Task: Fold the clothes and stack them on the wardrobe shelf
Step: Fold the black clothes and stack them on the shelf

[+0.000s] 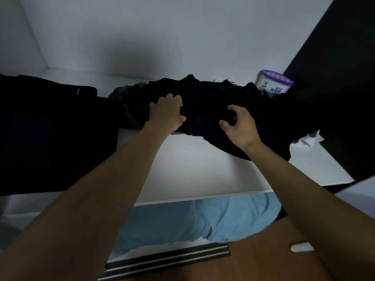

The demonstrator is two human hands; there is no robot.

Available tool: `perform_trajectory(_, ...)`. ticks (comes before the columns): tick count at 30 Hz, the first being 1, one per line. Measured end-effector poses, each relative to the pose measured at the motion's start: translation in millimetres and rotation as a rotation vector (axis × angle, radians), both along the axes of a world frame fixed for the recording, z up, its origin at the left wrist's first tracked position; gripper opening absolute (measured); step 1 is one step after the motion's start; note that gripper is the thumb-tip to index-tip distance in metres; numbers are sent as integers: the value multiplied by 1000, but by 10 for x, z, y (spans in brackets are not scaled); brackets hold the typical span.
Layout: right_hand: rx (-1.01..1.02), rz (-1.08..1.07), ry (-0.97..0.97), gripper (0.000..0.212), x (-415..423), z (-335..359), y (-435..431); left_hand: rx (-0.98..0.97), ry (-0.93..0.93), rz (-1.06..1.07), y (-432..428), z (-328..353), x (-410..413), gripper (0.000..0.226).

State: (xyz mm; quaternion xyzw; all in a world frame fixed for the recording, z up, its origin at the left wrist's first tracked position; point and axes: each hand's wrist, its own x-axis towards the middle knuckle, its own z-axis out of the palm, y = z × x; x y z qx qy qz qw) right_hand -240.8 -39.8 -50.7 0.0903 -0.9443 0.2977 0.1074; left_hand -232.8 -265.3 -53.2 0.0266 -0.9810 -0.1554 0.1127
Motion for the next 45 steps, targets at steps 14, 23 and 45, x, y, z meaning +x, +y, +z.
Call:
perform_trajectory(14,-462,7,4,19,-116,48,436,503,316,-70,251,304,620,21)
perform_trajectory(23,-1332,583,-272,19,747,702,878,1060,-241,89,882,398,1075,60)
perform_trajectory(45,-456,312,-383,26,2279,-1183,1721,1324,-494,403,2131,-498,2461,33)
